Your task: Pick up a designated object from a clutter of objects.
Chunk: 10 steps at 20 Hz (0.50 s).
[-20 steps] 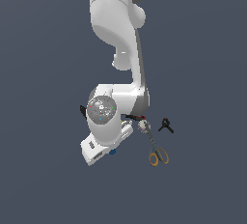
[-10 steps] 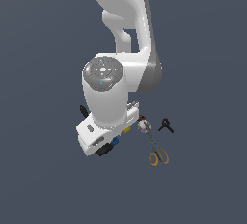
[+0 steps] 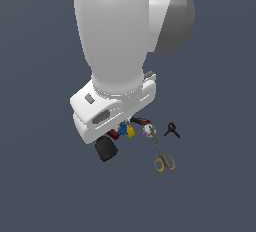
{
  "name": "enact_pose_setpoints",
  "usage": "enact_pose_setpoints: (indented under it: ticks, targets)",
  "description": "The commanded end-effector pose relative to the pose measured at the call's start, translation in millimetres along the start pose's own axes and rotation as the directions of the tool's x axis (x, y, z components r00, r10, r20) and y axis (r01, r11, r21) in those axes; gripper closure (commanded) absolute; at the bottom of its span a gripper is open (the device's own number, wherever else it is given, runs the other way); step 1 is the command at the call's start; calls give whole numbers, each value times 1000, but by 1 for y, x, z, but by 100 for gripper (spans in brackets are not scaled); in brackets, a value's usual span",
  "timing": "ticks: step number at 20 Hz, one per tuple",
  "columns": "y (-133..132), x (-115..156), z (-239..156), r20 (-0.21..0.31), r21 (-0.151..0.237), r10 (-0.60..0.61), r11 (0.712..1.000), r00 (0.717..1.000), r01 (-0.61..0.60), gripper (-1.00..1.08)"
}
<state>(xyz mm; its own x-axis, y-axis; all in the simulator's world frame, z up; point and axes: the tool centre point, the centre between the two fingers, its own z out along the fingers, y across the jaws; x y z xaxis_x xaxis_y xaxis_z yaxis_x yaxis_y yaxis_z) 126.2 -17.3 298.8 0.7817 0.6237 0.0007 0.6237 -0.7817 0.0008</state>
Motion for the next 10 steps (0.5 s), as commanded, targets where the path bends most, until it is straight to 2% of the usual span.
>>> enact_pose_setpoints:
  ticks: [1,10]
  targets:
    - [-3,1,-25,1,1,0,1000,1000,0,108]
    - [-9,7,-80,1,1,1,1000,1000,-1,108]
